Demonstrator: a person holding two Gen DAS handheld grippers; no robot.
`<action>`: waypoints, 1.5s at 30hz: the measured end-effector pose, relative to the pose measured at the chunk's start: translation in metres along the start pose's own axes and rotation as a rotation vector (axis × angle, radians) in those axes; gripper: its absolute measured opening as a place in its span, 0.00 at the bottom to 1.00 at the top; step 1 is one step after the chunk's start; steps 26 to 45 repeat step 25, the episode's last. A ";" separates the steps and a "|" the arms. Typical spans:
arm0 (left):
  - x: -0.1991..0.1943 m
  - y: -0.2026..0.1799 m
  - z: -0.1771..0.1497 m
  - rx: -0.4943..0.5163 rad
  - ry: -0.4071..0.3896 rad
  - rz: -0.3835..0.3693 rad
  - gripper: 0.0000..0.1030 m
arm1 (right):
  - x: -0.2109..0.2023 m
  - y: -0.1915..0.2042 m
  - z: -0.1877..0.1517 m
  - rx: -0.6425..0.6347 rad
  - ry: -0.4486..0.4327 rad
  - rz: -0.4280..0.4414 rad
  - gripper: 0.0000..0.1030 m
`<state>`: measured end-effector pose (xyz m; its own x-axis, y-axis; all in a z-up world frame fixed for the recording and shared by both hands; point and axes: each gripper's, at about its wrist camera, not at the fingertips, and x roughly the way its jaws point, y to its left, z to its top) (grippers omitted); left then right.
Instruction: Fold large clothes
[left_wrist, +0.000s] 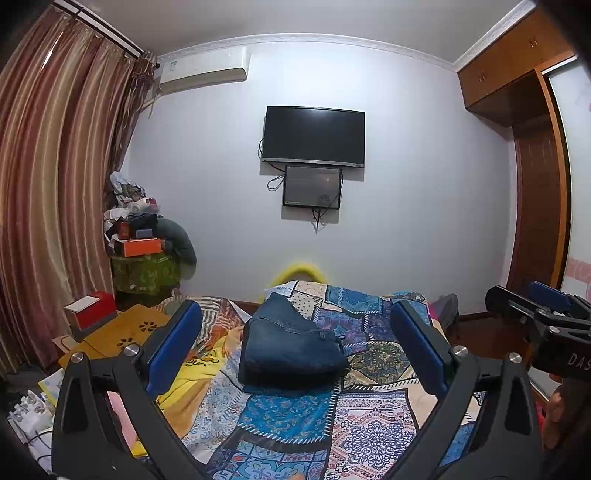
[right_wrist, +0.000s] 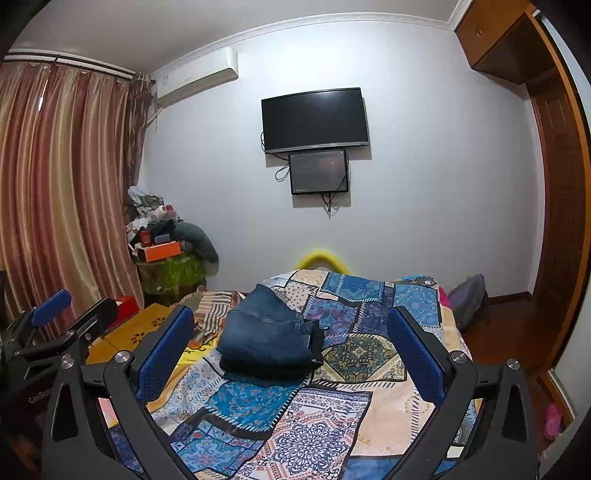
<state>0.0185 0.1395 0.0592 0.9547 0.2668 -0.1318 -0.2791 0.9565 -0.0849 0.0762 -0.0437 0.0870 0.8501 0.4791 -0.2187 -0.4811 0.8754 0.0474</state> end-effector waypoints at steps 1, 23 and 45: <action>0.000 0.000 0.000 0.001 0.003 -0.003 0.99 | 0.000 0.000 0.000 0.000 -0.001 0.000 1.00; 0.004 -0.004 -0.004 0.012 0.023 -0.003 0.99 | 0.006 0.001 -0.003 -0.015 0.017 0.002 1.00; 0.005 -0.004 -0.005 0.016 0.027 -0.004 0.99 | 0.007 0.001 -0.004 -0.016 0.018 0.003 1.00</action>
